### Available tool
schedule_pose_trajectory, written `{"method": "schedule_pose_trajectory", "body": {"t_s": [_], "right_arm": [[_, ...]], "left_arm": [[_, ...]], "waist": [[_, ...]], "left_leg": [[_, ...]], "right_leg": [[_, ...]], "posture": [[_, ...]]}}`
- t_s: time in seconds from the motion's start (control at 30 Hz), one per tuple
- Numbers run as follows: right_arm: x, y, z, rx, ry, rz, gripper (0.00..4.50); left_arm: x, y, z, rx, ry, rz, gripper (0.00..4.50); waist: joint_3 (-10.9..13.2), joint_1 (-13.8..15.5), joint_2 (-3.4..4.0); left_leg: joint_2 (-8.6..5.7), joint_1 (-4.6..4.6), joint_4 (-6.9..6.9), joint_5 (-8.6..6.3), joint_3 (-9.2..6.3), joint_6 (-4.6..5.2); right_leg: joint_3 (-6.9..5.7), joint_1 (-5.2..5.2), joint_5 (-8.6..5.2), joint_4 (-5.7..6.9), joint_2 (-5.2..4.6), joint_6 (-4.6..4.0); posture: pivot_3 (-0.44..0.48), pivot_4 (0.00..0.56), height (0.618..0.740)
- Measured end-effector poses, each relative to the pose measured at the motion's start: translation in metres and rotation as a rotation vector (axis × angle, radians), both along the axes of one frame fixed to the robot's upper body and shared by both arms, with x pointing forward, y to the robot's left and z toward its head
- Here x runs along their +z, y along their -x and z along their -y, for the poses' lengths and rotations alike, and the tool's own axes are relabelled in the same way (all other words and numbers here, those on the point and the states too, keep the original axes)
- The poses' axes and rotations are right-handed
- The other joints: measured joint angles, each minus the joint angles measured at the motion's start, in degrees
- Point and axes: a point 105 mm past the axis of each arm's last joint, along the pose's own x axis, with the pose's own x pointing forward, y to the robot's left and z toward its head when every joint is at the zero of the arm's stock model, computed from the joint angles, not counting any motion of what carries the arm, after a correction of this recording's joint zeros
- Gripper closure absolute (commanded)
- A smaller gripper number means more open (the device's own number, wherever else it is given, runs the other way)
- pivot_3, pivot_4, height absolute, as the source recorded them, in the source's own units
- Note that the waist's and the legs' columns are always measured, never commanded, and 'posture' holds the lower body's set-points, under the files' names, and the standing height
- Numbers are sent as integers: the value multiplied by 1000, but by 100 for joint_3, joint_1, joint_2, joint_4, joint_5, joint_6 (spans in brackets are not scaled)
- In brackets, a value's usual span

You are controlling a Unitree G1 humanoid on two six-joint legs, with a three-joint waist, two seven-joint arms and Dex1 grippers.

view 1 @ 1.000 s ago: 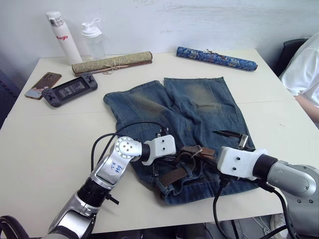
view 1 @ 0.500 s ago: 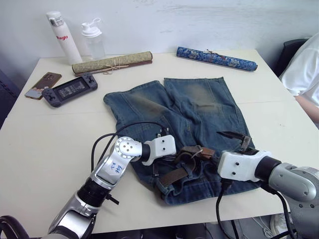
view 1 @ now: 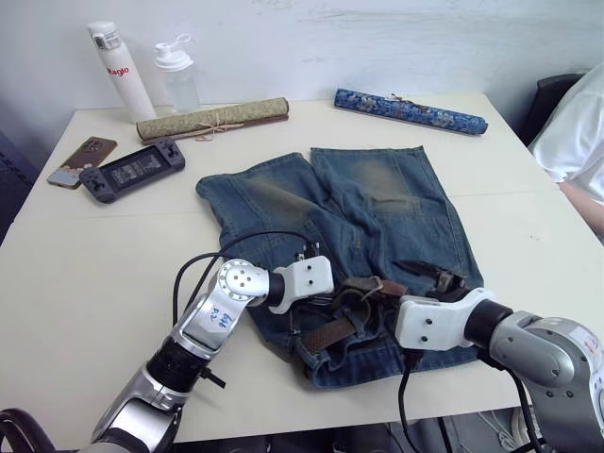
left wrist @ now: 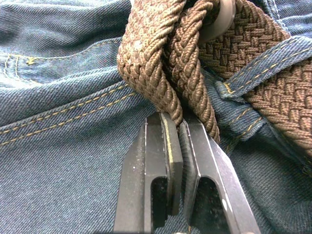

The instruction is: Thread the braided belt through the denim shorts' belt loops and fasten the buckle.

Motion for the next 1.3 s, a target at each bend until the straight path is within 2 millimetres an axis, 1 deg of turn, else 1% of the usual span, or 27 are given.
{"method": "schedule_pose_trajectory", "body": {"t_s": [0.03, 0.07, 0.1, 0.13, 0.5, 0.57, 0.63, 0.67, 0.7, 0.77, 0.83, 0.97, 1.07, 1.13, 1.17, 1.23, 1.3], "right_arm": [[-1, 0, -1, 3, 0, -3, 3425], [-2, 1, -2, 8, -1, -9, 3678], [-3, 1, -2, 10, -1, -11, 4140], [-3, 1, -2, 4, 2, -4, 4476], [-6, 0, -4, -10, -23, -12, 4476], [-6, 0, -4, -12, -19, -10, 4500], [-6, 0, -3, -13, -18, -9, 4500], [-6, 0, -3, -13, -18, -10, 4500], [-7, 0, -4, -14, -21, -12, 4500], [-7, 0, -4, -17, -28, -16, 4500], [-9, 1, -3, -22, -34, -20, 4500], [-9, 2, 4, -50, -49, -27, 4500], [-7, 3, 8, -58, -60, -16, 4500], [-3, 4, 12, -61, -71, 2, 4500], [-1, 4, 15, -71, -91, 14, 4500], [1, 5, 17, -72, -108, 26, 4500], [0, 9, 19, -66, -108, 29, 4500]], "left_arm": [[0, 0, 0, 0, 0, 0, 4500], [0, 0, 0, 0, 0, 0, 4500], [0, 0, 0, 0, 0, 0, 4500], [0, 0, 0, 0, 0, 0, 4500], [1, -1, 1, 14, 7, 8, 4500], [1, -1, 2, 15, 14, 2, 3695], [-1, -2, 2, 21, 25, -22, 3115], [-2, -3, 1, 29, 27, -28, 2561], [-2, -5, 0, 42, 33, -32, 2185], [1, -6, -2, 53, 57, -48, 2185], [5, -4, -10, 51, 86, -78, 2185], [11, 9, -40, 32, 101, -139, 2185], [17, 20, -54, 7, 155, -220, 2185], [23, 36, -57, -64, 210, -307, 2185], [26, 46, -55, -114, 238, -348, 2185], [29, 55, -52, -173, 274, -389, 2185], [31, 59, -49, -199, 297, -417, 2185]], "waist": [[0, 1, 0], [0, 2, 0], [0, 2, 0], [0, 2, 0], [0, 2, 0], [0, 2, 0], [0, 1, 0], [0, 1, 0], [0, 1, 0], [0, -7, 0], [1, -15, 1], [4, -31, 6], [6, -10, 9], [7, -10, 10], [7, -6, 10], [7, -4, 10], [7, -10, 10]], "left_leg": [[0, 0, 0, 0, 0, 0], [0, 0, 0, 0, -1, 0], [0, 0, 0, 0, -1, 0], [0, 0, 0, 0, -2, 0], [0, 0, 0, 0, -4, 0], [0, 0, 0, 0, -4, 0], [0, 0, 0, 0, -4, 0], [0, 0, 0, 0, -4, 0], [0, 0, 0, 0, -4, 0], [1, 0, 0, 0, -4, 0], [7, 0, -1, 0, -4, -1], [18, 3, -4, -3, -5, -8], [14, 4, -4, -3, -7, -9], [5, 3, -4, -4, -8, -7], [3, 3, -4, -6, -9, -5], [1, 4, -3, -6, -12, -3], [1, 7, -3, -7, -13, -1]], "right_leg": [[0, 0, 0, 0, 0, 0], [-1, 0, 0, 0, 0, 0], [-1, 1, 0, 0, 0, 0], [-2, 2, 0, -1, 0, 0], [-3, 3, 0, -2, -1, 0], [-4, 3, 0, -2, -1, 0], [-4, 3, 0, -2, -1, 0], [-4, 3, 0, -2, -1, 0], [-4, 2, 0, -2, -1, 0], [-4, 2, 0, -2, -1, 0], [-4, 2, 0, -3, -4, 0], [2, 0, 0, -5, -7, 0], [1, 1, 0, -5, -4, -1], [1, 5, 0, -9, -4, 0], [0, 10, 0, -13, -6, 1], [-1, 16, 4, -22, -5, 7], [-1, 23, 5, -29, -3, 9]], "posture": [[0, 150, 737], [0, 150, 737], [0, 150, 737], [0, 150, 737], [0, 150, 737], [0, 150, 737], [0, 150, 737], [0, 150, 737], [0, 150, 737], [0, 150, 737], [0, 150, 737], [0, 150, 737], [0, 150, 737], [0, 150, 737], [0, 150, 737], [0, 150, 737], [0, 150, 737]]}}
